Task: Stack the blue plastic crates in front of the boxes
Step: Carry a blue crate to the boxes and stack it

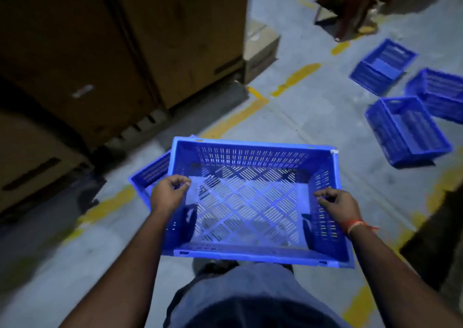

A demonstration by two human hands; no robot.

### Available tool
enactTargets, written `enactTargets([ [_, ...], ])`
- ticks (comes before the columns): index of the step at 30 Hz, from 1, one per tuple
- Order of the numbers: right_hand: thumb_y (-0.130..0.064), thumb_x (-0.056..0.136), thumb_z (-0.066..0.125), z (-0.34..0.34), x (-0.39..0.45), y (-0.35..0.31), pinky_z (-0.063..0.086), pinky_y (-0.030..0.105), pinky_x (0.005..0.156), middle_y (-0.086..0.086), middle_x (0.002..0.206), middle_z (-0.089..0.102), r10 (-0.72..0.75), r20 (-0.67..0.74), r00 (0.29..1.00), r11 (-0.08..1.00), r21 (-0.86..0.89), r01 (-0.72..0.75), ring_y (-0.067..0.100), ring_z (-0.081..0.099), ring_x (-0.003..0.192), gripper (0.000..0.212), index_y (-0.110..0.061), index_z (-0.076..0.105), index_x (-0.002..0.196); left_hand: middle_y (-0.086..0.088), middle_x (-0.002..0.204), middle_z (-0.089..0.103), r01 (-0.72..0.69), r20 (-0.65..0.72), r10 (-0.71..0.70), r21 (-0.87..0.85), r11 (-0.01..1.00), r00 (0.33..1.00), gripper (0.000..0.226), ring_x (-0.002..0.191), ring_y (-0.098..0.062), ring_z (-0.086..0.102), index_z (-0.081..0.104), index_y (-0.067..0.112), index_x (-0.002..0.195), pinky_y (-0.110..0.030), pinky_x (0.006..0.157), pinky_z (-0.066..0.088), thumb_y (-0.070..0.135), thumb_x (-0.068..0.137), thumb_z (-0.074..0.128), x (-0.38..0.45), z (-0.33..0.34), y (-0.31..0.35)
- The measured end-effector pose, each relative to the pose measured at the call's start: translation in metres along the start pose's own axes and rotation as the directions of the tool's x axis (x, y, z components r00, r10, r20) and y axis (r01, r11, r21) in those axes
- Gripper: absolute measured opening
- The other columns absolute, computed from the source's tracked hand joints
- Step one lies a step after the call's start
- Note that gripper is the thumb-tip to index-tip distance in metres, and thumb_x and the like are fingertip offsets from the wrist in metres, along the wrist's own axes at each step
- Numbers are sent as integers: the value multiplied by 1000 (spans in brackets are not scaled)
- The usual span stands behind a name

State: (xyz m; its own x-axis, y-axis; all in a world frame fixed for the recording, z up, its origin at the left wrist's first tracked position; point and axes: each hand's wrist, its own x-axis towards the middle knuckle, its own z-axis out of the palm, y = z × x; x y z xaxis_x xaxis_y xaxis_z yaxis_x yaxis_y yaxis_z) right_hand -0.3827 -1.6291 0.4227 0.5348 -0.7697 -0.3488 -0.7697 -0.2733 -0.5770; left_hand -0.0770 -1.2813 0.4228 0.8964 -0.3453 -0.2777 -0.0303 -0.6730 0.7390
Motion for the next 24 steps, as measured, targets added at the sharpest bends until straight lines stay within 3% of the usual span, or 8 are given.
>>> enactTargets([
  [6, -15, 79, 75, 28, 67, -89, 53, 41, 73, 5, 75, 72, -153, 121, 981, 985, -64, 161, 22, 65, 69, 17, -32, 74, 78, 5, 86, 77, 105, -155, -120, -101, 989, 981, 4, 82, -9, 68, 76, 23, 82, -22, 74, 47, 19, 84, 77, 3, -49, -39],
  [9, -15, 79, 75, 45, 94, -131, 53, 40, 73, 6, 75, 72, -231, 182, 956, 966, -79, 248, 24, 66, 71, 16, -31, 74, 79, 3, 85, 76, 128, -211, -154, -130, 983, 965, 9, 73, -2, 64, 76, 22, 82, -5, 65, 42, 14, 84, 77, 3, -65, -52],
  [11, -15, 79, 74, 56, 109, -156, 52, 36, 74, 5, 76, 73, -275, 226, 934, 950, -83, 300, 23, 67, 73, 15, -29, 74, 80, 3, 85, 75, 164, -250, -199, -153, 974, 948, 7, 72, -3, 64, 77, 20, 84, -3, 63, 41, 13, 85, 76, 3, -74, -57],
  [16, -13, 79, 74, 83, 146, -200, 51, 33, 72, 6, 76, 73, -305, 300, 904, 936, -84, 343, 20, 65, 70, 17, -30, 73, 76, 5, 82, 74, 264, -316, -297, -143, 954, 901, 3, 77, -10, 64, 77, 22, 85, -23, 66, 41, 19, 84, 76, 20, -84, -68],
  [24, -11, 80, 72, 133, 227, -241, 48, 29, 76, 3, 81, 75, -295, 432, 852, 917, -124, 380, 20, 68, 78, 22, -30, 69, 70, 6, 82, 75, 421, -316, -441, -135, 897, 840, 9, 70, -6, 63, 75, 26, 81, -23, 63, 42, 18, 85, 75, 79, -64, -78],
])
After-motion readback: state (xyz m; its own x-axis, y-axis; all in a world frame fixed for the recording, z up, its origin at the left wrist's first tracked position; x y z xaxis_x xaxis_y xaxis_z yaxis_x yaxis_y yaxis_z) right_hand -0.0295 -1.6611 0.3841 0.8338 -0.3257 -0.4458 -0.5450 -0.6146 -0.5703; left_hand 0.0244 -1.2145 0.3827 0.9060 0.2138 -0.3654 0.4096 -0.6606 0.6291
